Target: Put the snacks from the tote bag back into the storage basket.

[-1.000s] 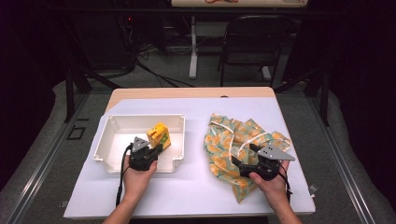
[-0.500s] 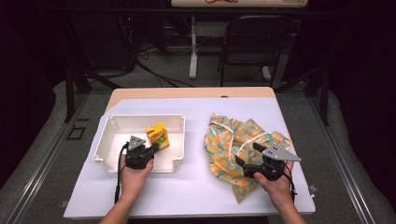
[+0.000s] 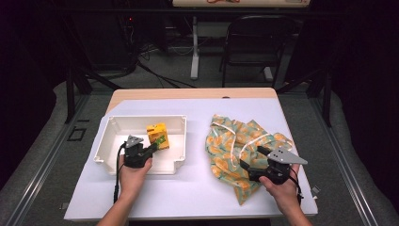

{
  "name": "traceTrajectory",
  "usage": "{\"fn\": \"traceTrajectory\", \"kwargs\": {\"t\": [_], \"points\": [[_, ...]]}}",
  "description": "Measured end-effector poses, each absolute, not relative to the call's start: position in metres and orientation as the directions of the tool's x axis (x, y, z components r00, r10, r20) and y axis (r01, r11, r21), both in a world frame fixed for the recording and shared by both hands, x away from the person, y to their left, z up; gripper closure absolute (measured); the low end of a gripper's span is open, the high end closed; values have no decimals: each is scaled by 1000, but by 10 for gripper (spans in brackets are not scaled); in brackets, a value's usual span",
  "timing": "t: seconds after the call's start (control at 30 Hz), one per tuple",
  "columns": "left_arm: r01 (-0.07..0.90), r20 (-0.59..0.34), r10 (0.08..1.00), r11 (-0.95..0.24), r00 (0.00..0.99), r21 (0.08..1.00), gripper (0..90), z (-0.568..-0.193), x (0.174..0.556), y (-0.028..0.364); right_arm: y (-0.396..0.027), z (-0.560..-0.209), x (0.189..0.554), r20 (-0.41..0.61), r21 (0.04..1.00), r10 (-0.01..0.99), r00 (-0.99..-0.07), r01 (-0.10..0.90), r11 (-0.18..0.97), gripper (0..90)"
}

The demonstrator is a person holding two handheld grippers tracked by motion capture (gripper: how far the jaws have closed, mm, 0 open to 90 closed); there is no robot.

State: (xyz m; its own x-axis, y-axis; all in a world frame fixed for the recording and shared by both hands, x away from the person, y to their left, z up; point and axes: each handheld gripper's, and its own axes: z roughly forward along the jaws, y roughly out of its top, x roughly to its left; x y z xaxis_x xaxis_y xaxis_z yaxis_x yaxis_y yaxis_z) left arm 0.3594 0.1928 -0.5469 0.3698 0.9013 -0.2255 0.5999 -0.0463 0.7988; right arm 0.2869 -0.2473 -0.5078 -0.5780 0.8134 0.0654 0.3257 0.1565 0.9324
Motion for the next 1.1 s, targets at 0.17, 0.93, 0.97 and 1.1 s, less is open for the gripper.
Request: {"fn": "traceTrajectory", "kwargs": {"t": [0.17,0.93,0.97,1.1], "points": [[609,-233,908,-30,348,792,900,-546,364,194,-255,-511,282,82,936,822,-563,327,131,134],[690,-212,925,-71,315,720,900,-545,384,181,-252,-514,278,62,939,823,-565,312,144,134],[690,-209,925,-75,318,720,900,-545,385,180,-252,-515,278,62,939,822,-566,311,144,135],[696,-195,925,-96,327,712,900,-542,390,176,-252,-515,279,60,939,821,-567,312,147,134]]}}
